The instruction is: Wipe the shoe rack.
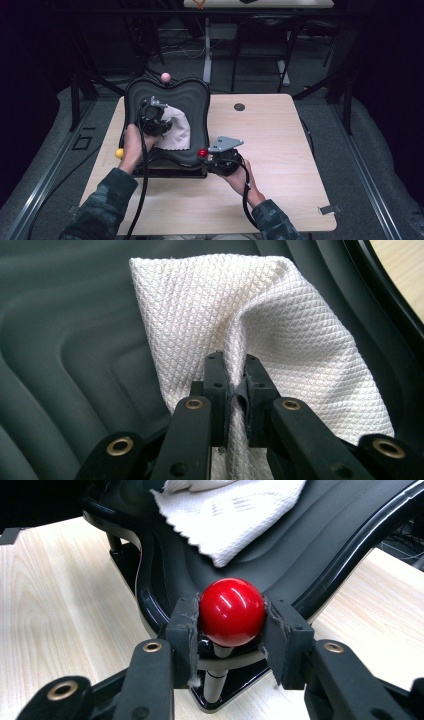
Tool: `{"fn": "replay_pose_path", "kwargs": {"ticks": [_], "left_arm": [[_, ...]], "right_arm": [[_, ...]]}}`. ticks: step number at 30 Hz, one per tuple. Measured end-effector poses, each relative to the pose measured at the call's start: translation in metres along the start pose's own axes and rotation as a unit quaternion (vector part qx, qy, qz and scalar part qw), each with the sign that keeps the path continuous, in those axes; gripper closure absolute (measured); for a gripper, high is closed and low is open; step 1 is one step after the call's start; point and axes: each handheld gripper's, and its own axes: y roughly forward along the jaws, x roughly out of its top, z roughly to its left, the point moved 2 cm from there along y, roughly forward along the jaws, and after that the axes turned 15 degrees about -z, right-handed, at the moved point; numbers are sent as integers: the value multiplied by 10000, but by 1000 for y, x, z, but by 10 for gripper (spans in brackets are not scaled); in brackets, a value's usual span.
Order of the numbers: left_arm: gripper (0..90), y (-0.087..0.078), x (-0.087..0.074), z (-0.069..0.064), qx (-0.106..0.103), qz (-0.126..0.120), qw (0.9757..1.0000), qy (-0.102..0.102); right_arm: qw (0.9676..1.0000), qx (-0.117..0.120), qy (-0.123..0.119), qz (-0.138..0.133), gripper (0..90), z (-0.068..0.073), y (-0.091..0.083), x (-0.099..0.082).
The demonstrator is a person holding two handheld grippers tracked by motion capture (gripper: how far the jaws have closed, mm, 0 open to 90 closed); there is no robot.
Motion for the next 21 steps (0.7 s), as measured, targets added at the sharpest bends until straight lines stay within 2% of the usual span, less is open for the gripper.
{"fn": "replay_pose_path", "kwargs": {"ticks": [14, 21], "left_arm": [[833, 17, 35, 20, 274, -113, 9995, -71], [832, 28, 54, 26, 317, -102, 9994, -51]], "right_arm": [[10000, -3, -7, 19, 600, 0, 0, 0], [10000, 18, 21, 7, 600, -1, 0, 0]]}}
